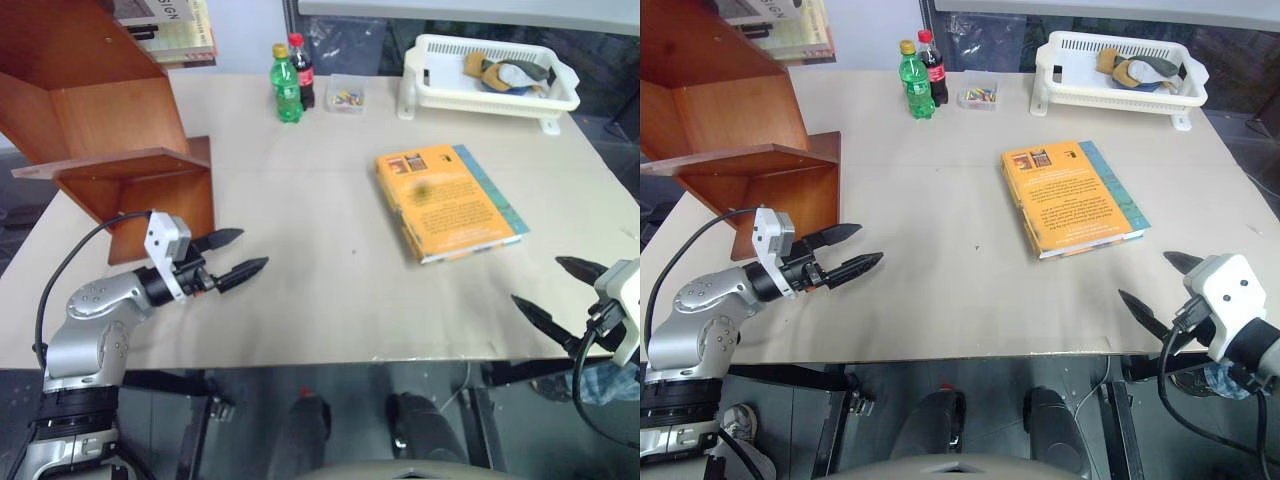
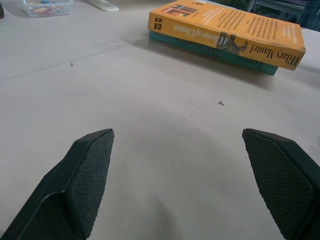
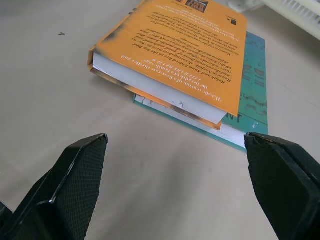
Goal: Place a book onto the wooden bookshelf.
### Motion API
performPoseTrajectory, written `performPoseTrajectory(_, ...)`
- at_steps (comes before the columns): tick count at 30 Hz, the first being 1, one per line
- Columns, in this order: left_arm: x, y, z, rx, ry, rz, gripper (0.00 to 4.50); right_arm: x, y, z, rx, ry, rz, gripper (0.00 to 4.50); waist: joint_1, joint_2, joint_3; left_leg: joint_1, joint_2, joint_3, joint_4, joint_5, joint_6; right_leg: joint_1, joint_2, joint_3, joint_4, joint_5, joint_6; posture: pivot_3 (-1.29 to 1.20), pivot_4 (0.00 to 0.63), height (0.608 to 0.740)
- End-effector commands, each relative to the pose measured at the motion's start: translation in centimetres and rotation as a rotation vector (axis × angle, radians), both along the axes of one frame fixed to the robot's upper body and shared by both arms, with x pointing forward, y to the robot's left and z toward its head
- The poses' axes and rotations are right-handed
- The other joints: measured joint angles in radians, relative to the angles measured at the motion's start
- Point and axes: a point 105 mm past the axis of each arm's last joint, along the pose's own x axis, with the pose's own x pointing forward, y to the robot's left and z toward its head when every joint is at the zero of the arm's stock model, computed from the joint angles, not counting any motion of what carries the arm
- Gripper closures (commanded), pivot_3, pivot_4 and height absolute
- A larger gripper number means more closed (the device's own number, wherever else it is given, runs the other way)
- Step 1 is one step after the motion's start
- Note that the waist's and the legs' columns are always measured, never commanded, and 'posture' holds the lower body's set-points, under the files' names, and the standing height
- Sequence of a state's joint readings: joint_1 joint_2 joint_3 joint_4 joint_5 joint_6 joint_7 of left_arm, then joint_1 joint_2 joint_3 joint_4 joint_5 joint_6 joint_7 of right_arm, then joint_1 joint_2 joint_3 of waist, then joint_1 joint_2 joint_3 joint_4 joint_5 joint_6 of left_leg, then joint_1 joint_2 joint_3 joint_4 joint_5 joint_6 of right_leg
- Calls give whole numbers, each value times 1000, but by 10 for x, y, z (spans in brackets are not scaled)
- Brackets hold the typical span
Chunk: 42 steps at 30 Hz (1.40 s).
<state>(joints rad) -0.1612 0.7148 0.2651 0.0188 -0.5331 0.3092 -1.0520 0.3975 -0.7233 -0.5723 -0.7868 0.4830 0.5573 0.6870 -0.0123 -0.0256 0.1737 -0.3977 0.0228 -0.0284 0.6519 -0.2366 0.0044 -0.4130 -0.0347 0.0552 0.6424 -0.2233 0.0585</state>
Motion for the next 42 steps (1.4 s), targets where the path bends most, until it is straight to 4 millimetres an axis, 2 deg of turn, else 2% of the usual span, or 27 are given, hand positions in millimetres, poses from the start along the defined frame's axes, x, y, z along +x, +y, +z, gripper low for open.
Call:
performPoseTrajectory(1, 1, -2, 9, 13, -38, -11, 90, -2, 1, 7, -14, -37, 4, 0, 0, 0, 0, 0, 0, 0, 0, 0, 0, 0, 0, 0, 0, 0, 0, 0, 150, 740)
performPoseTrajectory(11, 7, -35, 24, -32, -58, -42, 90, 0, 1, 10, 3, -62, -28, 0, 1, 0, 0, 0, 0, -1, 0, 0, 0, 0, 0, 0, 0, 0, 0, 0, 150, 740)
performPoseTrajectory(16, 2, -63, 20, -124, 266, -132, 90, 17, -13, 8, -63, -64, -181, 0, -1, 0, 0, 0, 0, -1, 1, 0, 0, 1, 0, 0, 1, 0, 0, 0, 150, 740)
performPoseTrajectory(20, 10, -92, 29, -263, 403, -201, 90, 54, -35, 10, -22, -44, -312, 0, -3, 0, 0, 0, -1, -1, 3, 0, 0, 1, 1, 0, 1, 0, 1, 0, 150, 740)
performPoseTrajectory(23, 20, -108, 26, -276, 454, -183, 0, 79, -49, 17, 25, -61, -406, 934, -4, 0, 0, 0, -2, -1, 4, 0, 0, 1, 1, 1, 2, 1, 1, 0, 150, 740)
performPoseTrajectory(25, 31, -126, 21, -325, 521, -154, 0, 103, -54, 17, 16, -53, -435, 1829, -4, 0, 0, 0, -2, -2, 3, 0, 0, 1, 1, 1, 3, 5, 1, 0, 150, 740)
performPoseTrajectory(28, 40, -153, 20, -373, 565, -149, 0, 140, -75, 16, -17, -52, -546, 2889, -5, 1, 1, 0, -2, -2, 1, 0, 0, 1, 1, 1, 2, 5, 0, 0, 150, 740)
performPoseTrajectory(30, 46, -165, 21, -417, 600, -132, 0, 159, -80, 16, -29, -54, -569, 3836, -5, 1, 1, -2, -4, -1, 2, 0, 0, 0, 0, 2, 1, 6, 1, 0, 150, 740)
performPoseTrajectory(31, 48, -170, 21, -435, 619, -124, 0, 167, -81, 16, -22, -49, -573, 4036, -5, 1, 1, -2, -4, 0, 2, 0, 0, 0, 0, 3, 1, 6, 1, 0, 150, 740)
performPoseTrajectory(32, 51, -174, 20, -447, 635, -113, 0, 173, -81, 15, -17, -42, -574, 4468, -4, 1, 1, -2, -4, -1, 2, 0, 0, 0, 0, 3, 1, 6, 1, 0, 150, 740)
performPoseTrajectory(37, 64, -193, 13, -495, 698, -32, 0, 199, -82, 3, -42, -1, -551, 4468, -5, 1, 1, -2, -4, -1, 0, 0, 0, -1, 0, 2, 0, 6, 1, 0, 150, 740)
performPoseTrajectory(42, 70, -204, 13, -572, 749, -9, 0, 219, -72, -10, -21, 47, -487, 4468, -10, 1, 1, -2, -5, -1, 0, 1, 0, -1, -1, 3, 0, 6, 1, 0, 150, 740)
